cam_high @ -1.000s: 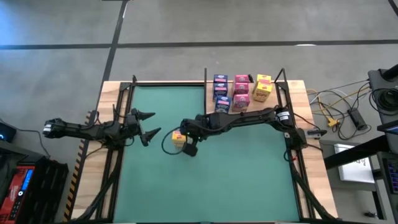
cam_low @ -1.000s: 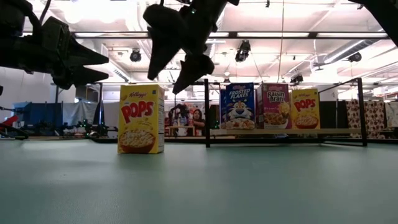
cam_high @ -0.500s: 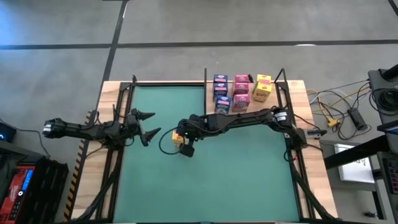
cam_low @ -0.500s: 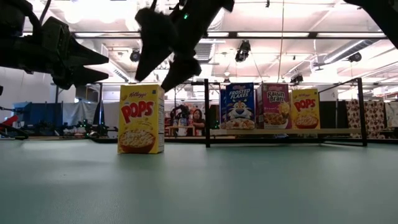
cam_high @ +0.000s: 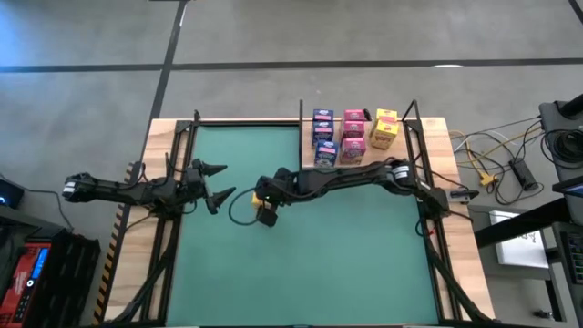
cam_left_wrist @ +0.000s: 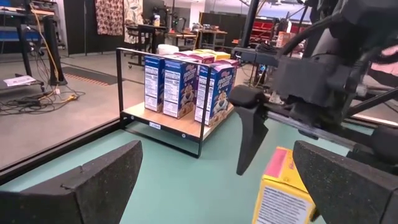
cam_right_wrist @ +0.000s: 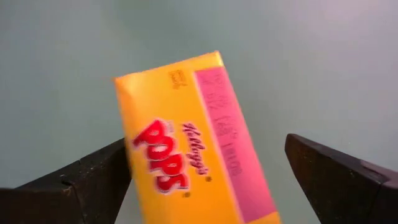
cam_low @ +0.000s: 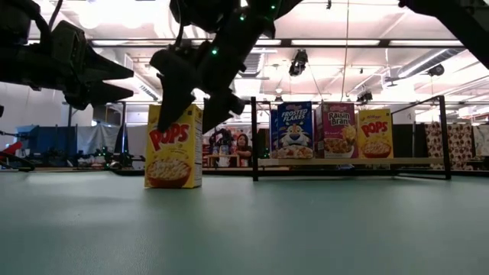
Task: Stack cereal on shelf
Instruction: Put the yellow cereal box onto the shelf
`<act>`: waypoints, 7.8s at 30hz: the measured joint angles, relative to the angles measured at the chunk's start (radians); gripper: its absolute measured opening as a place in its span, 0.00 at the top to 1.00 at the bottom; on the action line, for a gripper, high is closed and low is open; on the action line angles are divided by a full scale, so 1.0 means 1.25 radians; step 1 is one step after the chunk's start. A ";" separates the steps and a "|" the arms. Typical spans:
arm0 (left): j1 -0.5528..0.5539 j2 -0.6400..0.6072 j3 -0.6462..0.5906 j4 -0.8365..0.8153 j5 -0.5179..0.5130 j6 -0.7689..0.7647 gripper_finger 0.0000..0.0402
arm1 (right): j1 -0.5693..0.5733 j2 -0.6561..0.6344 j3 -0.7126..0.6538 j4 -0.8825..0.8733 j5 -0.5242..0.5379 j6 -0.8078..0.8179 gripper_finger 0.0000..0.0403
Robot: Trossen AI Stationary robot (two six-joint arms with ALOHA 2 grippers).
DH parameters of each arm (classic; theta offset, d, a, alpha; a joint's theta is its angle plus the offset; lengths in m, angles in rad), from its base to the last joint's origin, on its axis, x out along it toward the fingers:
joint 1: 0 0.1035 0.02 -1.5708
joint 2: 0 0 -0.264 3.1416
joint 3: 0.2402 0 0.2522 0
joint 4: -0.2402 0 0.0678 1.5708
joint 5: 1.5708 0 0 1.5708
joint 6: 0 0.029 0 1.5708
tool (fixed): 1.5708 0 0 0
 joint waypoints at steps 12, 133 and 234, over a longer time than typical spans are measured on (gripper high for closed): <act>0.000 0.003 0.000 -0.001 0.000 0.000 0.01 | 0.001 0.003 0.000 -0.045 0.006 0.067 0.30; 0.000 0.005 0.000 0.000 0.000 0.000 0.01 | -0.001 -0.734 -0.847 -0.486 0.136 1.241 0.25; 0.000 0.005 0.000 0.000 0.000 0.000 0.01 | -0.143 -0.795 -0.753 -0.615 0.069 0.250 0.06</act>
